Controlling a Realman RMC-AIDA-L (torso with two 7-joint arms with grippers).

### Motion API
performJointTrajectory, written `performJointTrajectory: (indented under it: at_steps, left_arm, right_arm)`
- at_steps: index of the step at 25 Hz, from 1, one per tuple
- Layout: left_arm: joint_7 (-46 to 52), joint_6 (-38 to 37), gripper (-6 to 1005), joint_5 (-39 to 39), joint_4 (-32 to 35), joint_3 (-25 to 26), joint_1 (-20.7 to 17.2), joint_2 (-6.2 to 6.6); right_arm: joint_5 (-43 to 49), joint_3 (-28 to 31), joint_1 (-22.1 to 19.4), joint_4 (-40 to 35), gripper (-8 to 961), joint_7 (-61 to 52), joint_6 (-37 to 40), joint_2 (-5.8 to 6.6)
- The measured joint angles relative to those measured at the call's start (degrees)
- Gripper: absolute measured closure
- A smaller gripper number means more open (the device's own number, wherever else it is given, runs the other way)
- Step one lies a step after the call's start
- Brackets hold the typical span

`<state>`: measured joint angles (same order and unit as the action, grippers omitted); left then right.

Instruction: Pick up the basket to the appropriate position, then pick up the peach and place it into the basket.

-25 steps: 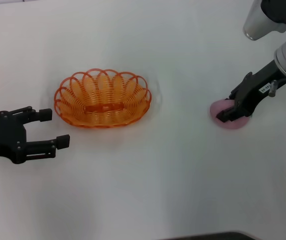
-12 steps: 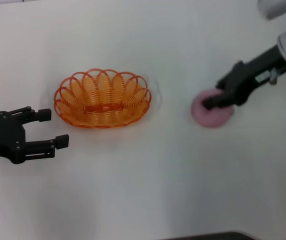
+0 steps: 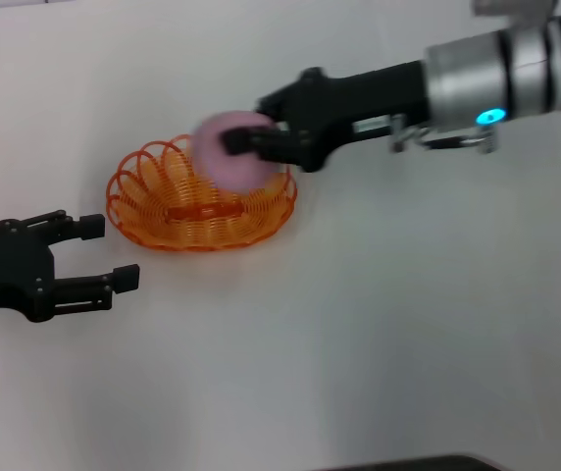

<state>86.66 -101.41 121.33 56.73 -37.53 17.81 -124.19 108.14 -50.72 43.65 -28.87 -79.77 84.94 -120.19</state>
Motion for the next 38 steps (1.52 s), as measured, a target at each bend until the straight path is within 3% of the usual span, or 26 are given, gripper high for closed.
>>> performJointTrajectory:
  at_steps: [2,9,12,14,22,31,34,38]
  left_arm:
    - [0.0,0.0,122,0.0,0.0,0.0,0.0,0.00]
    - [0.1,0.0,122,-0.2,-0.2,0.0,0.1,0.00]
    - [1.2,0.3,122,-0.2,-0.2,0.0,0.2,0.00]
    - [2.3,0.6,122,-0.2,-0.2,0.0,0.3,0.04]
    - [2.9,0.6,122,-0.2,-0.2,0.0,0.4,0.09]
    - [2.9,0.3,122,-0.2,-0.2,0.2,0.4,0.09]
    - [2.9,0.3,122,-0.2,-0.1,0.9,0.4,0.10]
    - [2.9,0.2,122,-0.2,0.0,2.1,0.4,0.11]
  right_arm:
    - [-2.5,-0.5,0.7,3.4,807,3.3,-1.8,-0.19]
    - [-16.3,-1.4,4.9,24.9,842,32.9,-9.1,-1.10]
    - [-17.7,-0.3,5.5,28.0,862,38.0,-9.5,-1.37]
    - [-17.9,0.4,5.6,28.8,780,39.3,-9.6,-1.39]
    - [-18.1,2.5,5.3,29.1,400,39.9,-9.7,-1.23]
    - [-18.1,3.4,3.5,28.3,119,36.3,-8.0,-0.44]
    - [-17.6,2.6,0.3,23.0,53,28.2,-4.3,0.19]
    - [-14.0,-0.2,-7.2,7.0,15,11.5,3.2,1.22]
